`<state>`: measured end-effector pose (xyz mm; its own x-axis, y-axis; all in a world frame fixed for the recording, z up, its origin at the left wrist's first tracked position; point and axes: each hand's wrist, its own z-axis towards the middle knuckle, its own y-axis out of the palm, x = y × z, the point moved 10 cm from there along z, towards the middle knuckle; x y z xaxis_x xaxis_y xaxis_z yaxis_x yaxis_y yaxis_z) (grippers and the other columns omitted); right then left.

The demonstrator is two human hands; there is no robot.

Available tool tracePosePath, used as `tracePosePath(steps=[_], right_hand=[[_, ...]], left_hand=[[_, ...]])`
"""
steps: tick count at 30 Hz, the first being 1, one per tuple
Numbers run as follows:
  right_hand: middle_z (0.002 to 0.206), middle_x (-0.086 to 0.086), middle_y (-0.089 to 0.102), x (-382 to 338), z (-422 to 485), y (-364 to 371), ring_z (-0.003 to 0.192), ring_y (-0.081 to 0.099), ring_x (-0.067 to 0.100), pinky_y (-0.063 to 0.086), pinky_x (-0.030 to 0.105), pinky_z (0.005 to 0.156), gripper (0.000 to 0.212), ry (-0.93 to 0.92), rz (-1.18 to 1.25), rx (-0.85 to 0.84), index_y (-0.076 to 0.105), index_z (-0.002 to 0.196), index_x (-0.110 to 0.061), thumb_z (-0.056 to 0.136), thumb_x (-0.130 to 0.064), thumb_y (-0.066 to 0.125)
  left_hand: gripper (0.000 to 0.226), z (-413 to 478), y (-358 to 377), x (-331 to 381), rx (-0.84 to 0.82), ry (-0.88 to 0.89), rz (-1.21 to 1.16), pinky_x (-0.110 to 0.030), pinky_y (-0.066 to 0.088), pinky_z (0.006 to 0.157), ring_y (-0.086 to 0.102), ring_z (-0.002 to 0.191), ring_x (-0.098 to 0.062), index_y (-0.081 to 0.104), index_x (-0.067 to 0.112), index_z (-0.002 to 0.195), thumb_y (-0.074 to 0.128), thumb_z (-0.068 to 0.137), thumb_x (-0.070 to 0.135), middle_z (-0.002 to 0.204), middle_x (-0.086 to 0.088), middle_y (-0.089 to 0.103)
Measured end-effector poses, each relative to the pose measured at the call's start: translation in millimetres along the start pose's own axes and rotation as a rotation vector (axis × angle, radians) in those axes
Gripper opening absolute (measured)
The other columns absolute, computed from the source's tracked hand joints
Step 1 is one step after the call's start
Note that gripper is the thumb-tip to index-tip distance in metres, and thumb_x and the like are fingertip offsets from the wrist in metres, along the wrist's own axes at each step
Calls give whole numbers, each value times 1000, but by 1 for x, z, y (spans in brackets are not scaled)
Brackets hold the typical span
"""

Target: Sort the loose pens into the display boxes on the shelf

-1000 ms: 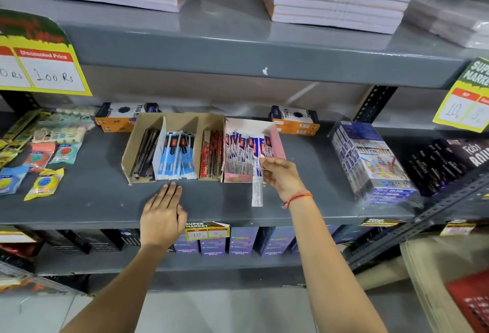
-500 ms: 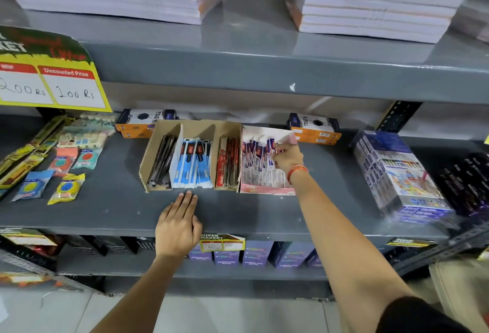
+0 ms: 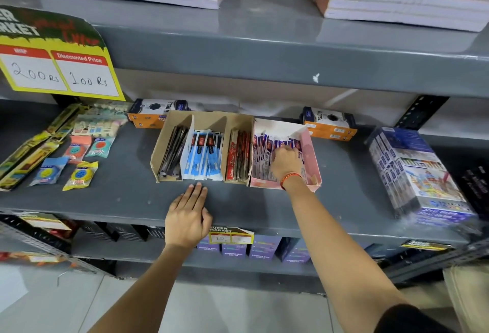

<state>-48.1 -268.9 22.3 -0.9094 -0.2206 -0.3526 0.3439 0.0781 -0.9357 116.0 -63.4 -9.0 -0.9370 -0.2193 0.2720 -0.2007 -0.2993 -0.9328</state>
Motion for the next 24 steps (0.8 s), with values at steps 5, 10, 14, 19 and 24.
tracePosePath(steps=[5, 10, 14, 19, 24], right_hand=[[126, 20, 54, -9, -7, 10, 123, 41, 39, 40, 48, 106, 30, -53, -110, -74, 57, 117, 0, 88, -2, 49], [128, 19, 53, -9, -19, -4, 122, 42, 37, 41, 46, 103, 34, -77, -66, 10, 55, 121, 0, 88, -4, 51], [127, 17, 55, -13, -49, -28, 119, 44, 34, 41, 41, 100, 30, -107, 36, 202, 62, 116, -3, 88, -6, 52], [119, 19, 59, -37, -114, -43, 112, 50, 36, 45, 42, 96, 22, -281, 113, 326, 68, 103, 0, 86, -3, 55], [102, 19, 66, -55, -181, -88, 98, 59, 36, 52, 43, 85, 14, -483, 295, 492, 71, 93, 2, 83, -3, 63]], left_hand=[[53, -1, 3, -1, -22, 8, 0, -45, 49, 90, 62, 110, -33, 66, -1, 112, 35, 79, 25, 118, -19, 65], [52, -4, 7, -5, -16, 6, 3, -43, 47, 93, 59, 116, -31, 64, 0, 116, 34, 81, 24, 123, -17, 63], [53, -6, 7, -3, -62, -5, -3, -45, 45, 96, 56, 119, -31, 62, 0, 119, 32, 83, 25, 126, -17, 61], [49, -8, 2, -2, -121, -52, -39, -43, 29, 110, 39, 134, -27, 51, 3, 131, 34, 92, 28, 140, -14, 49], [30, -12, -36, 19, -104, -33, -231, -42, 51, 86, 63, 101, -31, 61, 12, 120, 48, 95, 23, 112, -10, 69]])
